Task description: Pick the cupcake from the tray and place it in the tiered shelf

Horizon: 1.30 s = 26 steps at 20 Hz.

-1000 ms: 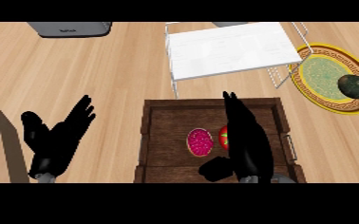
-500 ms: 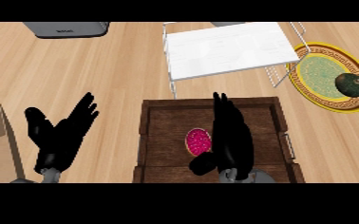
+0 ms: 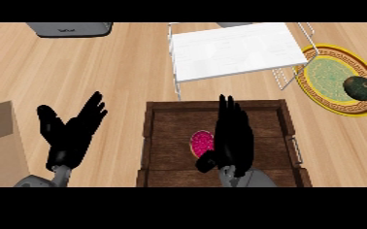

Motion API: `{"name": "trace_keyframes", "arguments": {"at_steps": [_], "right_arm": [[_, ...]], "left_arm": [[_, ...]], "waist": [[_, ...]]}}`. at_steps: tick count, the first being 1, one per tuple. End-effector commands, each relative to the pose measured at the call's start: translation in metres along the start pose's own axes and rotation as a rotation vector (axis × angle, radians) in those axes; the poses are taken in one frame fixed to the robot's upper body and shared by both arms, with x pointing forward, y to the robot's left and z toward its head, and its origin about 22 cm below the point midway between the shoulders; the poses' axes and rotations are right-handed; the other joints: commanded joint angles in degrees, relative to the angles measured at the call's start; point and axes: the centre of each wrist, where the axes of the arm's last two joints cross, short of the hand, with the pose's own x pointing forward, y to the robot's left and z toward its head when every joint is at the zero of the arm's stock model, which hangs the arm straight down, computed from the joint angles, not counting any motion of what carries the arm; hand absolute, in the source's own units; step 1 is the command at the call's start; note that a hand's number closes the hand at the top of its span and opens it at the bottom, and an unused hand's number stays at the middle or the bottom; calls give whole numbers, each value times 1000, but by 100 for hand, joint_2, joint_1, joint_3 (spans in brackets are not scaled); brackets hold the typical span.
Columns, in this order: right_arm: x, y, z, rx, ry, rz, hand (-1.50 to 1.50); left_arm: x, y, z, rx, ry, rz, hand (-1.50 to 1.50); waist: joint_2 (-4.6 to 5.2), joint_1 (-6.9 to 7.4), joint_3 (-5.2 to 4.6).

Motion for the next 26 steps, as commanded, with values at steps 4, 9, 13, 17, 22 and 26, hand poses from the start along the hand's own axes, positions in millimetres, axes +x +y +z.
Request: {"name": "trace_keyframes", "arguments": {"at_steps": [4,9,13,17,22,26], "right_arm": [[14,7,-3,-32,131,-40,-150],[8,9,-7,-17,113,-35,-150],[-5,42,-9,202,16,237,150],[5,37,-8,153,-14,49,150],[21,39,9,178,-151,58,150],[21,35,2,341,-422,75,150]], "left_arm": [[-27,19,-11,63,88,-42,0],[-39,38,-11,80,79,-60,0],[-14,36,-19,59,69,-47,0],[-28,35,-15,64,77,-52,0],[-20,35,-25,55,82,-39,0],[-34,27,-20,68,66,-39,0]], "waist": [[61,91,-138],[56,89,-141],[78,121,-145],[53,108,-135],[56,108,-135],[91,152,-135]]}}
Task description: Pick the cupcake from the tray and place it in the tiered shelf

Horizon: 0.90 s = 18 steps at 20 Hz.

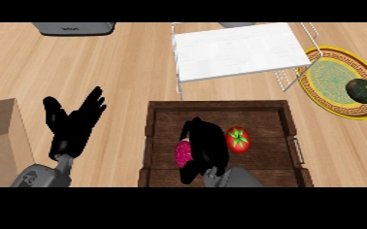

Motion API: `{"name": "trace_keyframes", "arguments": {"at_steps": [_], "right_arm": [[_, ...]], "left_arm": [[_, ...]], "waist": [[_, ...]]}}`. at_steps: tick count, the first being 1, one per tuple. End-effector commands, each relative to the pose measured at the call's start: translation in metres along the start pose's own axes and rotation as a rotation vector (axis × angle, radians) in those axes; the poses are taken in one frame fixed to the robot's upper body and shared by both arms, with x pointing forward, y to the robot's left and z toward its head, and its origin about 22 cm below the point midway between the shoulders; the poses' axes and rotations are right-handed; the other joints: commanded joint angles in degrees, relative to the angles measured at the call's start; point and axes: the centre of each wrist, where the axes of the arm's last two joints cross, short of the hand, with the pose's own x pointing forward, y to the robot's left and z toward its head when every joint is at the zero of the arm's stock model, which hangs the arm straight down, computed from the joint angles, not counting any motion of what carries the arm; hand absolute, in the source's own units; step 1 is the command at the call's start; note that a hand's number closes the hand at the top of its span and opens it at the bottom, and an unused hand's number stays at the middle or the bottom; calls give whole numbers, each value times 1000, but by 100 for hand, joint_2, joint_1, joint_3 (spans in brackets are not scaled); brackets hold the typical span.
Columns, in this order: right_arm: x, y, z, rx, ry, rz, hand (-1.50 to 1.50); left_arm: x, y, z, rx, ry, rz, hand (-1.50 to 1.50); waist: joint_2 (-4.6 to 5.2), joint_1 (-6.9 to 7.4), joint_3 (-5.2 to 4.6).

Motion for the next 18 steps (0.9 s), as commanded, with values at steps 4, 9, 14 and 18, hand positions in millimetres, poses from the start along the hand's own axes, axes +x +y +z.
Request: {"name": "trace_keyframes", "arguments": {"at_steps": [4,9,14,18], "right_arm": [[1,-16,-3,110,-321,53,150],[23,-48,56,-86,-456,-68,150],[36,-106,91,-312,-481,-111,150],[41,-145,131,-408,-441,-187,150]], "left_arm": [[-27,12,1,71,84,-14,0],[-21,31,3,97,96,-16,0],[-22,24,0,92,80,2,0],[-23,34,10,94,97,-19,0]], "waist": [[67,17,-108],[12,-110,-112],[9,-146,-116],[-12,-110,-118]]}}
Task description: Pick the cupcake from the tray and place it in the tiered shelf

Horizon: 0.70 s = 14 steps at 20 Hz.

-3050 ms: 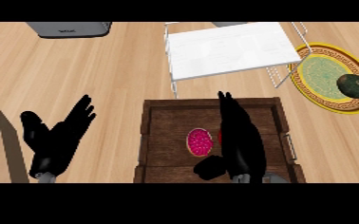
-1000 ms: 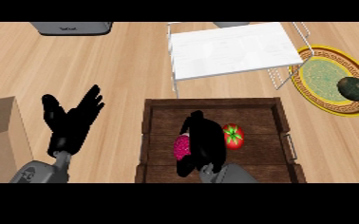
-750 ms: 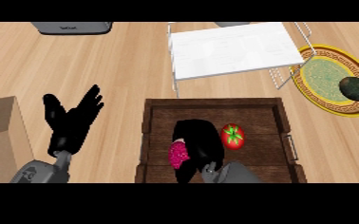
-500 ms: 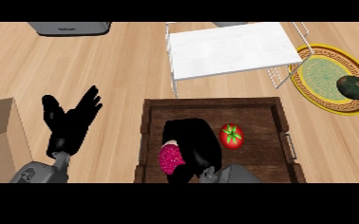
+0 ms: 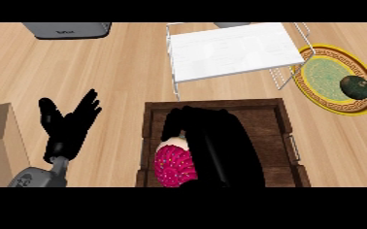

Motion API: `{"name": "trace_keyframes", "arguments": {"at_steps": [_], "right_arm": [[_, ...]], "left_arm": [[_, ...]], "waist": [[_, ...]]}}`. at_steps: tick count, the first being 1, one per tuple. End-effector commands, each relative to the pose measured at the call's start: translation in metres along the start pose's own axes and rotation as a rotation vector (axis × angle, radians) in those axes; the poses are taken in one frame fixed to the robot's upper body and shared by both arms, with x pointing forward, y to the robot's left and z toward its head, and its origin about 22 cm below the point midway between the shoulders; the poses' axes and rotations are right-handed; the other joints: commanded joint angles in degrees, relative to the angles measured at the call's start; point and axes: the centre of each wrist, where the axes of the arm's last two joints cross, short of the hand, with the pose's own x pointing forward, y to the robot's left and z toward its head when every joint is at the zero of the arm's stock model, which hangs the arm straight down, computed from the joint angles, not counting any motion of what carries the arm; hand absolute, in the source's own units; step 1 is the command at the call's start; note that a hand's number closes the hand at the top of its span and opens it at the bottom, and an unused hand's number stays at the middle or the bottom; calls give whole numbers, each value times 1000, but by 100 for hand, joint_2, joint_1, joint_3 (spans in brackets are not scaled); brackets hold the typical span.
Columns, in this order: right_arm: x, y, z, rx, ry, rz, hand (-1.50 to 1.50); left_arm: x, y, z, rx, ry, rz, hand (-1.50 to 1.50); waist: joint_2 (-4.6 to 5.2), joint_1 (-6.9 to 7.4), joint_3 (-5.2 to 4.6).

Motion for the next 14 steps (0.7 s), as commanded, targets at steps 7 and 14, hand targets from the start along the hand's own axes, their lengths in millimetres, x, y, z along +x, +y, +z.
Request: {"name": "trace_keyframes", "arguments": {"at_steps": [7,14], "right_arm": [[22,-99,17,-215,47,1,150],[26,-152,-44,-288,104,-65,150]], "left_arm": [[-39,25,10,42,67,-15,0],[-25,19,7,33,43,-34,0]], "waist": [[52,51,-130],[82,170,-128]]}}
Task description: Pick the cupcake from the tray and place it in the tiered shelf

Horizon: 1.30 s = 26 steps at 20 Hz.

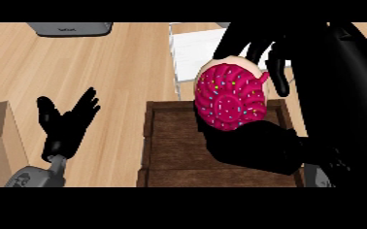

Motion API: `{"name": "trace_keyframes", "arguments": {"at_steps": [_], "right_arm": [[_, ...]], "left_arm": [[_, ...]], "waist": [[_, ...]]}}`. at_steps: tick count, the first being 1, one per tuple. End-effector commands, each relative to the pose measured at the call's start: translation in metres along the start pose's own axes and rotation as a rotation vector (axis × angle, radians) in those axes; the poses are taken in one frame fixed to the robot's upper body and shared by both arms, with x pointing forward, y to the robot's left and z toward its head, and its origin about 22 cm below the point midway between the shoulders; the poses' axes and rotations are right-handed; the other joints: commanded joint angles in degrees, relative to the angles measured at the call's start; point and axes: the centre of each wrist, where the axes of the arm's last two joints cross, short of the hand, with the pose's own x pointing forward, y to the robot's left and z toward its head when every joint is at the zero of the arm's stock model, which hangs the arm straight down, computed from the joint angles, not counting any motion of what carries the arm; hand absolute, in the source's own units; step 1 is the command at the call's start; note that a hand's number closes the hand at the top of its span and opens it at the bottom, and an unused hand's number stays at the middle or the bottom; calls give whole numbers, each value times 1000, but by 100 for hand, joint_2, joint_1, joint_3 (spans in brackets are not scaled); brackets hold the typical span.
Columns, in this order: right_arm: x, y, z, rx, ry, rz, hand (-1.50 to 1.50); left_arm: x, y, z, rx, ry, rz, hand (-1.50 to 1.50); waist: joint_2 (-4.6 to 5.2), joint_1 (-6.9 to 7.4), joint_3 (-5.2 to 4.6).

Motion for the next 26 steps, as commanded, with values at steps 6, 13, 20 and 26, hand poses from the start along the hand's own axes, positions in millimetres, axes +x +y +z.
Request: {"name": "trace_keyframes", "arguments": {"at_steps": [6,13,20,26], "right_arm": [[-2,-63,-76,-55,139,32,150],[-22,-93,-124,31,135,58,150],[-42,-58,-144,94,117,153,150],[-59,-36,-171,61,138,145,150]], "left_arm": [[-28,10,3,27,66,-14,0],[-25,2,-3,27,67,-17,0],[-17,15,-1,35,65,3,0],[-31,9,3,21,77,0,0]], "waist": [[72,103,-92],[92,102,-89],[75,131,-86],[96,191,-89]]}}
